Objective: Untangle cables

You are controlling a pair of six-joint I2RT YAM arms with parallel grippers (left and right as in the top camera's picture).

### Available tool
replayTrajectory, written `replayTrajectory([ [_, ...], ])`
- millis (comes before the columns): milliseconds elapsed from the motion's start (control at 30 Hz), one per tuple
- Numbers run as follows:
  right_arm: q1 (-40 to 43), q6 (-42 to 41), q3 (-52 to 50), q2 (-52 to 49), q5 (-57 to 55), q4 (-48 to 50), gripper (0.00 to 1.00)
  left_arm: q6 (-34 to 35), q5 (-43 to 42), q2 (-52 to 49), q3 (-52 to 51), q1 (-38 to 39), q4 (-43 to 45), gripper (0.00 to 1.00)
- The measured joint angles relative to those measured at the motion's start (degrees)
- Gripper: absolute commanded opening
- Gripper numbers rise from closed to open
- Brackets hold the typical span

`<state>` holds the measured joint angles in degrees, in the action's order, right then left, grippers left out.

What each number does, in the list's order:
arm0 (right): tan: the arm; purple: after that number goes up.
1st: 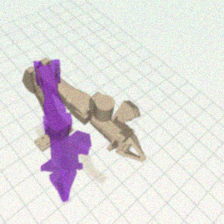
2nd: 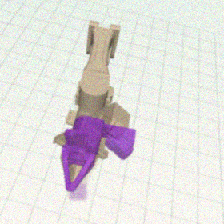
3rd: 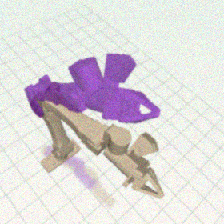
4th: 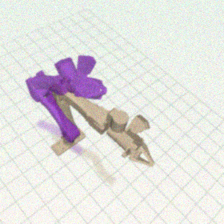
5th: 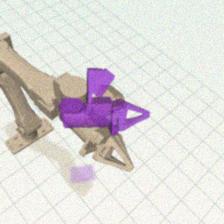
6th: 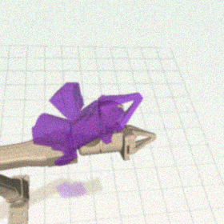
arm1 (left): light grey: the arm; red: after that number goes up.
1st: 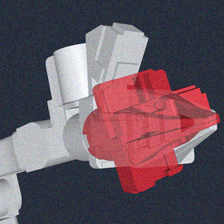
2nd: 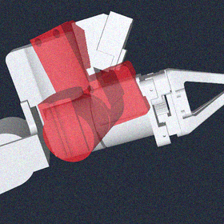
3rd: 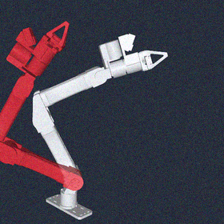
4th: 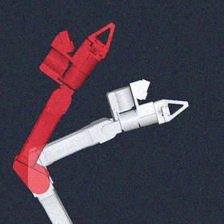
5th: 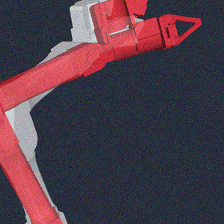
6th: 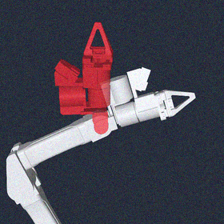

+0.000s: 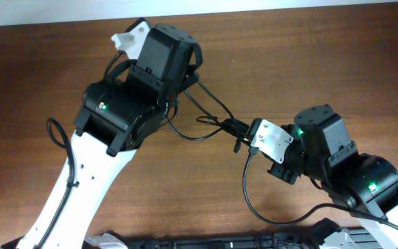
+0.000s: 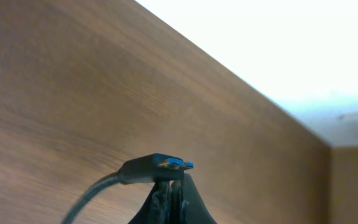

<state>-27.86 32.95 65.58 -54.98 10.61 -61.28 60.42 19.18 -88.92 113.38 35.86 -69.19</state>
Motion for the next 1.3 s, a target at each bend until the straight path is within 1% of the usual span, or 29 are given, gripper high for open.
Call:
replayTrajectory([
  [67, 0.0, 0.0, 0.0, 0.0, 0.0, 0.0, 0.04, 3.8, 0.3, 0.4, 0.0, 0.0, 0.0, 0.01],
  [167, 0.0, 0.0, 0.0, 0.0, 0.0, 0.0, 0.04, 10.0, 0.7, 1.6, 0.0, 0.0, 0.0, 0.06],
  [333, 0.0, 0.0, 0.0, 0.0, 0.0, -0.7, 0.04, 19.9, 1.5, 4.1, 0.1, -0.2, 0.0, 0.09],
  [433, 0.0, 0.0, 0.0, 0.0, -0.3, -2.0, 0.04, 25.6, 4.9, 4.7, 0.8, -0.7, 0.5, 0.10],
  [500, 0.0, 0.0, 0.0, 0.0, -0.3, -2.0, 0.04, 27.1, 6.8, 4.8, 0.9, -0.8, 0.2, 0.12],
  [600, 0.0, -0.1, 0.0, 0.0, -0.3, -1.9, 0.04, 28.4, 9.3, 4.8, 0.9, -0.8, -3.0, 0.20],
  [700, 0.0, -0.2, 0.0, 0.0, -0.3, -1.9, 0.04, 29.1, 11.6, 4.8, 0.9, -0.8, -7.6, 0.33],
  [800, 0.0, -0.2, 0.0, 0.0, -0.3, -2.0, 0.04, 24.5, 13.3, 4.8, 0.9, -0.9, -8.9, 0.51],
  [900, 0.0, -0.2, 0.0, 0.0, -0.3, -1.9, 0.04, 13.6, 14.1, 4.8, 0.9, -0.9, -6.8, 0.72],
  [1000, 0.0, 0.0, 0.0, 0.0, 0.0, -2.0, 0.04, -0.5, 14.2, 4.8, 0.9, -0.9, -3.6, 0.88],
  [1067, 0.0, 0.8, 0.0, 0.0, 1.0, -2.2, 0.04, -8.7, 13.5, 4.8, 0.9, -0.9, -1.8, 0.94],
  [1133, 0.0, 2.2, 0.0, 0.0, 2.2, -2.2, 0.04, -15.9, 10.5, 4.8, 0.9, -1.0, 0.5, 1.00],
  [1233, 0.0, 3.8, 0.0, 0.0, 4.0, -2.1, 0.04, -26.1, 3.2, 4.8, 0.9, -1.0, 2.8, 0.99],
  [1300, 0.0, 4.6, 0.0, 0.0, 5.4, -1.7, 0.04, -31.4, -1.2, 4.7, 0.9, -1.0, 2.8, 0.99],
])
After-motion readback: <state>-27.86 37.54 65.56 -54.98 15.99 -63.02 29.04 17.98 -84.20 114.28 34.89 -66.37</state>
